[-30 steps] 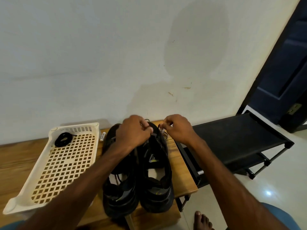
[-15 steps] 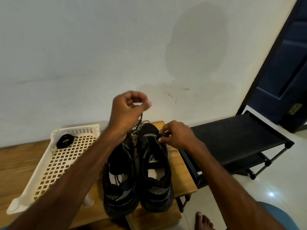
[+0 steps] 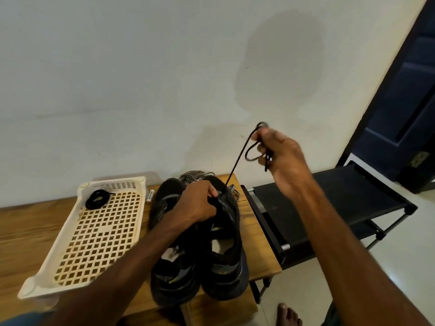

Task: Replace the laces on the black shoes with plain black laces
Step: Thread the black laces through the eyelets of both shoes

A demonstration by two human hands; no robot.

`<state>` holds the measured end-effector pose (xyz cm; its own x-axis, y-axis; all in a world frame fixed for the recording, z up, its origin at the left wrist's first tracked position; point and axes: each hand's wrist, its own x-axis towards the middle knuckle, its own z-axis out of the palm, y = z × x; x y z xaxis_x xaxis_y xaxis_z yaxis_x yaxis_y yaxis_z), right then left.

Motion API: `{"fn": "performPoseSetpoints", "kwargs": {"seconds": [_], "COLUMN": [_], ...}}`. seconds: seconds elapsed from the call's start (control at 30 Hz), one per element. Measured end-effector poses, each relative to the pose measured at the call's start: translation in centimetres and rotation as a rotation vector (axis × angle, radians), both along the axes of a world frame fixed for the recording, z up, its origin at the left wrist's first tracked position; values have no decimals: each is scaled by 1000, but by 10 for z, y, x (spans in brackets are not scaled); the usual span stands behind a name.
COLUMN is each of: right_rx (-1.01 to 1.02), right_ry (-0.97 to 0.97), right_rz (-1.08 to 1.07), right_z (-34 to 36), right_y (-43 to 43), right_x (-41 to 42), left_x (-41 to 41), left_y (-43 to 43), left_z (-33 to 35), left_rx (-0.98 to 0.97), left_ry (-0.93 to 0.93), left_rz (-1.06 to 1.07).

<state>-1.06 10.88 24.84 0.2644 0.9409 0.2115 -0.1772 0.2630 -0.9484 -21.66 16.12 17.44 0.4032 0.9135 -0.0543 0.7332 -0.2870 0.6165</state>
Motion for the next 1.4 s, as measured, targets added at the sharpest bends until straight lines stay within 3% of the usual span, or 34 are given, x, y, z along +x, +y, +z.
{"fn": "performPoseSetpoints", "kwargs": {"seconds": [0.07, 0.1, 0.13, 0.17, 0.23, 0.27, 0.3, 0.4, 0.47, 0.53, 0.67, 0.7, 0.83, 1.03, 1.13, 1.3, 1.4], "right_rx": [130, 126, 61, -47, -278, -354, -416, -501, -435, -295, -268, -286, -299, -301, -298, -295, -296], "right_ry": [446, 504, 412, 156, -650, -967, -1145, -1246, -1266, -1161, -280, -171, -15, 396, 449, 203, 160], "right_rz": [103, 104, 54, -19, -95, -21, 83, 342, 295, 144, 222, 241, 212, 217, 162, 86, 87], "right_z": [7, 6, 2, -3, -21, -29, -35, -45, -43, -37, -19, -17, -21, -19, -20, -22, -19], "right_y": [-5, -7, -7, -8, -9, -9, -10, -11, -11, -12, -14, -13, -8, 1, 4, 2, -2], "right_x": [16, 21, 23, 25, 24, 21, 16, -6, -16, -24, -43, -45, -50, -43, -38, -38, -36], "left_x": [-3, -4, -6, -7, -11, -14, -18, -26, -21, -12, -3, -3, -6, -7, -15, -34, -43], "left_y": [2, 2, 1, 1, 3, 3, 2, -1, -7, -11, -16, -16, -15, -17, -7, 9, 17], "left_z": [-2, 1, 8, 20, 51, 70, 88, 120, 122, 111, 87, 86, 87, 81, 81, 77, 79], "left_rx": [1, 23, 63, 116, 246, 295, 323, 390, 378, 287, 135, 151, 159, 134, 93, 71, 131], "left_ry": [-40, -76, -132, -210, -414, -531, -649, -863, -847, -775, -588, -547, -474, -500, -511, -405, -363], "left_rz": [20, 36, 61, 91, 140, 139, 118, -13, -58, -69, -148, -159, -231, -232, -195, -157, -99]}}
